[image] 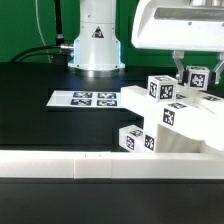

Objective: Assemble chair

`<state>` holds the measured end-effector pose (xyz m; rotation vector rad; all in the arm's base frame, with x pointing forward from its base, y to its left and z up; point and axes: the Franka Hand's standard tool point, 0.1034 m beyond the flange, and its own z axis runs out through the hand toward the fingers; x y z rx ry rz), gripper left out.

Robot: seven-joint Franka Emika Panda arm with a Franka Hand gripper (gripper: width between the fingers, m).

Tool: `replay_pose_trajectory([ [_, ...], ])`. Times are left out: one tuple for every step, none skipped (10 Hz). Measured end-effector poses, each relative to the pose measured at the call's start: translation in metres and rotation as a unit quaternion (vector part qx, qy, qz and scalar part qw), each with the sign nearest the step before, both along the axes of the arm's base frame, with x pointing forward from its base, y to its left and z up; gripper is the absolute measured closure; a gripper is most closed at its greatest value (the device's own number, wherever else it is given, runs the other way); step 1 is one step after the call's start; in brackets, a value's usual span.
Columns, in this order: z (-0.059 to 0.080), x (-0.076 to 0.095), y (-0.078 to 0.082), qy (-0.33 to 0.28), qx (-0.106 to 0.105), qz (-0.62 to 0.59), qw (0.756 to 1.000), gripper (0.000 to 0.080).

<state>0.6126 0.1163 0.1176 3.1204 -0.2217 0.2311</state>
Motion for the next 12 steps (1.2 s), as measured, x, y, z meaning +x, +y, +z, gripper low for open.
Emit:
replay_pose_trajectory([
  [0.000, 0.001, 0.000, -0.010, 0.000, 0.001, 1.000, 0.0515],
  [0.001, 0.002, 0.001, -0.016, 0.000, 0.001, 1.000, 0.0515],
  [0.001, 0.002, 0.001, -0.016, 0.000, 0.001, 1.000, 0.0515],
  [0.001, 0.002, 0.001, -0.016, 0.000, 0.001, 1.000, 0.0515],
  [0.000, 0.002, 0.000, -0.016, 0.000, 0.001, 1.000, 0.0448],
  [0.002, 0.003, -0.001, -0.016, 0.001, 0.002, 1.000, 0.0266],
  [0.005, 0.004, -0.003, -0.018, 0.001, 0.000, 1.000, 0.0266],
  [0.007, 0.005, -0.002, -0.020, 0.002, 0.000, 1.000, 0.0186],
  [0.009, 0.006, -0.002, -0.021, 0.003, 0.000, 1.000, 0.0157],
  [0.014, 0.006, -0.003, -0.022, 0.006, -0.001, 1.000, 0.0152],
  [0.025, 0.007, -0.006, -0.020, 0.012, -0.001, 1.000, 0.0152],
  [0.040, 0.007, -0.012, -0.014, 0.030, -0.006, 0.999, 0.0151],
])
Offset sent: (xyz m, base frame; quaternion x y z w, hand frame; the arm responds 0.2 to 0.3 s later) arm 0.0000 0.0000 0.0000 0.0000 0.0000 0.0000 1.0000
